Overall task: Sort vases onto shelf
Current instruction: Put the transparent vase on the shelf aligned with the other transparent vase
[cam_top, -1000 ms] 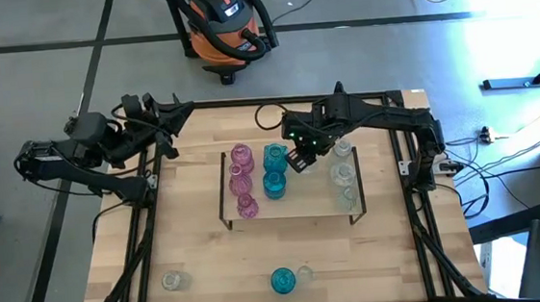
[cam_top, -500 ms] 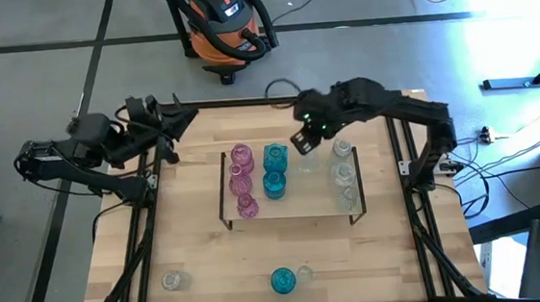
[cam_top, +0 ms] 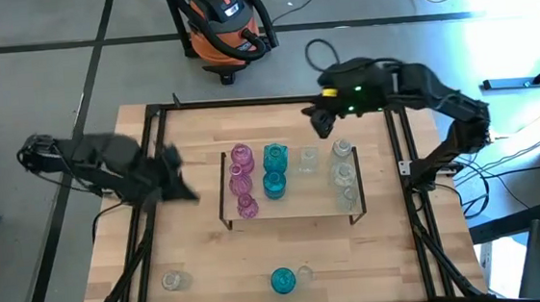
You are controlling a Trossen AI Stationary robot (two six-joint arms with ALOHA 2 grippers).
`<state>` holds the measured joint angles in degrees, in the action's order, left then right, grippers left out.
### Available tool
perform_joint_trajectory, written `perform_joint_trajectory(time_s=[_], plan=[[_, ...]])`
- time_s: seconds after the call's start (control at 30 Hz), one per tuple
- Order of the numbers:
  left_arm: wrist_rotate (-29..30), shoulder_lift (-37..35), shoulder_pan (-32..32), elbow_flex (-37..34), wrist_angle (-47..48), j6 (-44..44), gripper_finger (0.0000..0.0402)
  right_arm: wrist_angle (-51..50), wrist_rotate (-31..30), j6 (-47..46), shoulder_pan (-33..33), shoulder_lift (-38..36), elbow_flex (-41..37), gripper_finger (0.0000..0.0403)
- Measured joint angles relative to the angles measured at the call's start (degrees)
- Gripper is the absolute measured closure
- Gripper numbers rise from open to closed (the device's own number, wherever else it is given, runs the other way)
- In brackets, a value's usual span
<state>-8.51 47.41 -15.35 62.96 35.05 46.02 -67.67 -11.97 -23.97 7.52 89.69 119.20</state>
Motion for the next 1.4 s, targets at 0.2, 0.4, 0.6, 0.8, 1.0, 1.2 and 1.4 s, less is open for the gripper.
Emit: perform_joint_trajectory(time_s=[0.2, 0.4, 0.6, 0.8, 1.0, 1.2, 1.4], plan=[[3.1, 6.2, -19.9, 0.1, -4.3, 14.9, 0.0401, -0.8, -0.5, 3.3, 0.0, -3.7, 0.0, 0.0246], [7.7, 17.3, -34.3, -0.1, -1.9, 34.8, 0.0401, -5.4, -0.5, 3.5, 0.0, -5.7, 0.0, 0.0246], [13.5, 27.7, -41.6, -0.1, 4.5, 51.5, 0.0401, -6.0, -1.8, 6.6, 0.0, -5.8, 0.0, 0.0246], [18.5, 29.5, -43.2, 0.0, 5.6, 55.9, 0.0401, -5.3, -2.9, 8.0, 0.0, -5.3, 0.0, 0.0246], [17.1, 29.9, -43.0, 12.0, 32.9, 63.0, 0.0401, -5.3, -2.8, 8.2, 0.0, -5.4, 0.0, 0.0246], [13.5, 29.2, -43.0, 20.0, 48.5, 74.1, 0.0401, -5.4, -2.5, 8.2, 0.0, -5.3, 0.0, 0.0246], [10.6, 29.2, -43.0, 19.1, 44.8, 67.6, 0.036, -5.3, -4.0, 8.2, 0.0, -5.2, 0.0, 0.0246]])
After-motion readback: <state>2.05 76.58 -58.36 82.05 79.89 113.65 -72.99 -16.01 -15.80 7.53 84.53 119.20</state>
